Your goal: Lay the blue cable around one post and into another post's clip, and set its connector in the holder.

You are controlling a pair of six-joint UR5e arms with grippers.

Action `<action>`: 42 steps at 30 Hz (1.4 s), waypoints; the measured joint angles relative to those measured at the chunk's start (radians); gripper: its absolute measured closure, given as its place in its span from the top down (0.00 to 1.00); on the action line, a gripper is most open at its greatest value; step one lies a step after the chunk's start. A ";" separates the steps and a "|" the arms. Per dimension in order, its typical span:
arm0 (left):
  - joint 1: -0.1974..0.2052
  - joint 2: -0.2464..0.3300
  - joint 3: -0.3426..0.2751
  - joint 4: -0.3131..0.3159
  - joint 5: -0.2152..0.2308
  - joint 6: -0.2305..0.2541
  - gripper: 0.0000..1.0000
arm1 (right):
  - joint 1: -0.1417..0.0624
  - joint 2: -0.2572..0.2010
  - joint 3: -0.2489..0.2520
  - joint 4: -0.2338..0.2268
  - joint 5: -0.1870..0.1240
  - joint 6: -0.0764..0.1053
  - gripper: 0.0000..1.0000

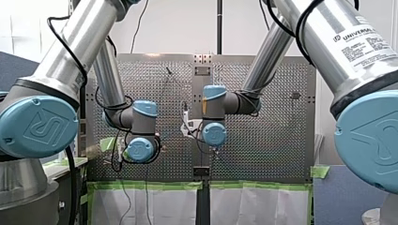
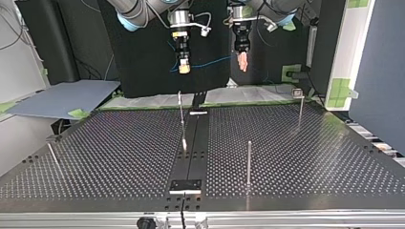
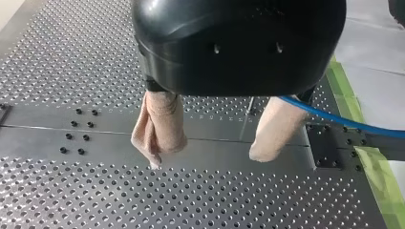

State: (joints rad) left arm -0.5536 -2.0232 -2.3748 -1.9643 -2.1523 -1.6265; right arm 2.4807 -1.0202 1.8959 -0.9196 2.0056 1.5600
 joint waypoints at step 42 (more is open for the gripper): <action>0.074 0.370 0.209 -0.370 0.035 -0.286 1.00 | 0.006 -0.331 -0.233 0.386 0.134 0.016 0.00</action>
State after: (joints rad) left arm -0.4792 -1.6536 -2.1660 -2.3338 -2.1178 -1.9126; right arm 2.4864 -1.3512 1.6628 -0.5339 2.1396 1.5758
